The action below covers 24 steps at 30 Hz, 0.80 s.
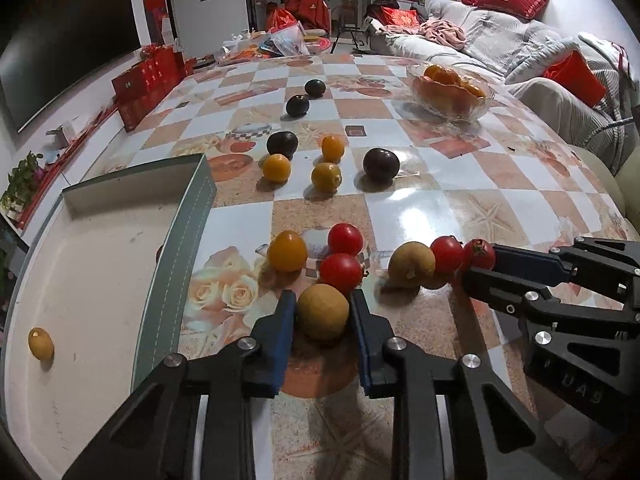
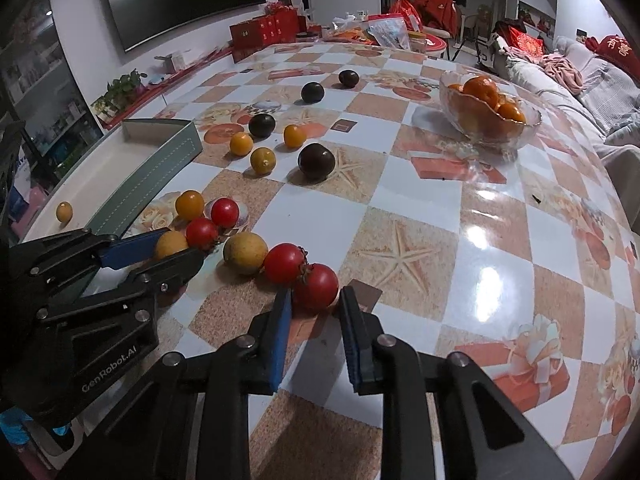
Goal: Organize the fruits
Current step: 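Grasp a brown round fruit with the left tool while the right tool grasps a red tomato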
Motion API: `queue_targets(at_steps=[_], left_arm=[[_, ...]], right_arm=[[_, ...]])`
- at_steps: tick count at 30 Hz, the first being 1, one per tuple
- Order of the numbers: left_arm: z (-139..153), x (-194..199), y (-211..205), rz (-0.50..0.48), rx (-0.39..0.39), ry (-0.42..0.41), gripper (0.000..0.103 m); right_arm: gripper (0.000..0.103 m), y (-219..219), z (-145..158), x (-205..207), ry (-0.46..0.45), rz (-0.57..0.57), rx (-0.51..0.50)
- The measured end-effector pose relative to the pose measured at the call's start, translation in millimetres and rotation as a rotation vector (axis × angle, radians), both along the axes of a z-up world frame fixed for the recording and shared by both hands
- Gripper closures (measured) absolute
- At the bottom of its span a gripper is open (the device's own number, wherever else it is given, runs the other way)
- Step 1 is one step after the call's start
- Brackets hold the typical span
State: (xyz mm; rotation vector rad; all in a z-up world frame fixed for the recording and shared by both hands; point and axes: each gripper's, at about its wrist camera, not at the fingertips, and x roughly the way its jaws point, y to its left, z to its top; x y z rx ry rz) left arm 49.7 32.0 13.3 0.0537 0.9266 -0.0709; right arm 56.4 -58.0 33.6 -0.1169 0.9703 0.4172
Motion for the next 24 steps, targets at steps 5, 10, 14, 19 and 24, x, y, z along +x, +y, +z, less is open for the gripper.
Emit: queue_targets(at_steps=[5, 10, 14, 19, 24], left_arm=[[0, -9, 5, 0.006, -0.025, 0.006, 0.074], [4, -23, 5, -0.003, -0.037, 0.0, 0.074], [8, -32, 5, -0.006, -0.038, -0.011, 0.074], [16, -39, 9, -0.013, -0.059, -0.027, 0.074], [25, -47, 13, -0.018, -0.065, -0.051, 0.074]], right_arm=[[0.077, -5, 2, -5, -0.005, -0.007, 0.021], [0.077, -9, 3, -13, -0.007, -0.011, 0.041], [0.077, -12, 2, -17, -0.009, -0.019, 0.038], [0.077, -15, 6, -20, -0.011, -0.033, 0.046], [0.077, -17, 10, -23, -0.017, -0.045, 0.055]])
